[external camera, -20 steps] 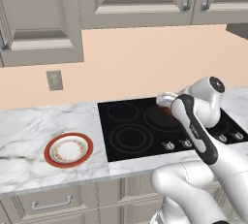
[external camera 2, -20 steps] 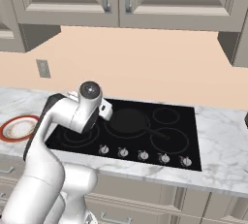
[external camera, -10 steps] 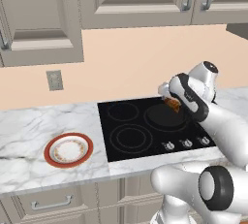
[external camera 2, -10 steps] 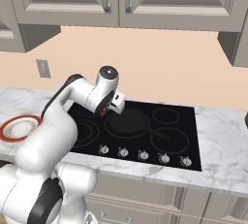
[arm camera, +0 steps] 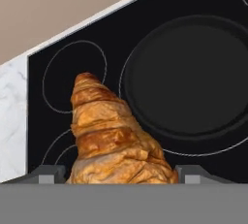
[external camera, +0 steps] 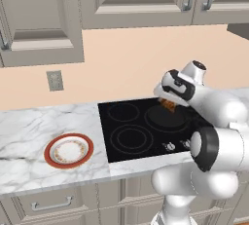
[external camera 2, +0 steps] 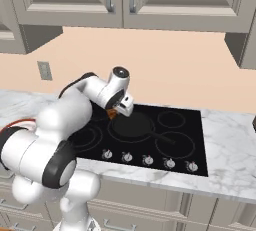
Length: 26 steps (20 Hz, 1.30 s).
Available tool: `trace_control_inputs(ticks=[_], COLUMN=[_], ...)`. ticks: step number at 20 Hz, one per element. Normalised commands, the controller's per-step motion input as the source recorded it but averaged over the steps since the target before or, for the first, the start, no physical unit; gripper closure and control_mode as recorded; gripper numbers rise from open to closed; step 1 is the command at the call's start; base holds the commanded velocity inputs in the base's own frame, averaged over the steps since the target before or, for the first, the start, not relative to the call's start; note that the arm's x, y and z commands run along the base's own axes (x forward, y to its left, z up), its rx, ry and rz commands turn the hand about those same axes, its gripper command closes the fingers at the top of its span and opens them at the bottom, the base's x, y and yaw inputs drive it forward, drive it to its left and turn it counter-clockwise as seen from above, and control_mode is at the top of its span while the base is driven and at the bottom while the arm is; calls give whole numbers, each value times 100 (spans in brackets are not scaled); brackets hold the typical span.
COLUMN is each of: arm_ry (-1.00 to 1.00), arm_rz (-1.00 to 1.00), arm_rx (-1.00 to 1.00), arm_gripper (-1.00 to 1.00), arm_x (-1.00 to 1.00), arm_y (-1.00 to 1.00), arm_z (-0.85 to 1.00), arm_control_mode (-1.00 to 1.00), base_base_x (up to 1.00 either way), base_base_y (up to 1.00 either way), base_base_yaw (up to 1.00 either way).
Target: Pick the croissant and place it on the pan. Then turn on the stove to warm the croissant.
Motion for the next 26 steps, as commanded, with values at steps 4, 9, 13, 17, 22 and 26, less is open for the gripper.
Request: trace_control_inputs(ticks=[4, 9, 13, 17, 22, 26], arm_ry=[2, 2, 1, 2, 3, 1], arm_rz=[0, 0, 0, 0, 0, 0], arm_rx=[0, 0, 0, 0, 0, 0], arm_gripper=[100, 100, 100, 100, 100, 100], arm_x=[39, 35, 28, 31, 32, 16], arm_y=[-6, -23, -18, -5, -8, -22], arm_z=[-43, -43, -45, -40, -37, -35], arm_control_mode=[-100, -100, -100, -100, -100, -100], base_base_x=[0, 0, 0, 0, 0, 0], base_base_y=[0, 0, 0, 0, 0, 0], base_base_yaw=[0, 0, 0, 0, 0, 0])
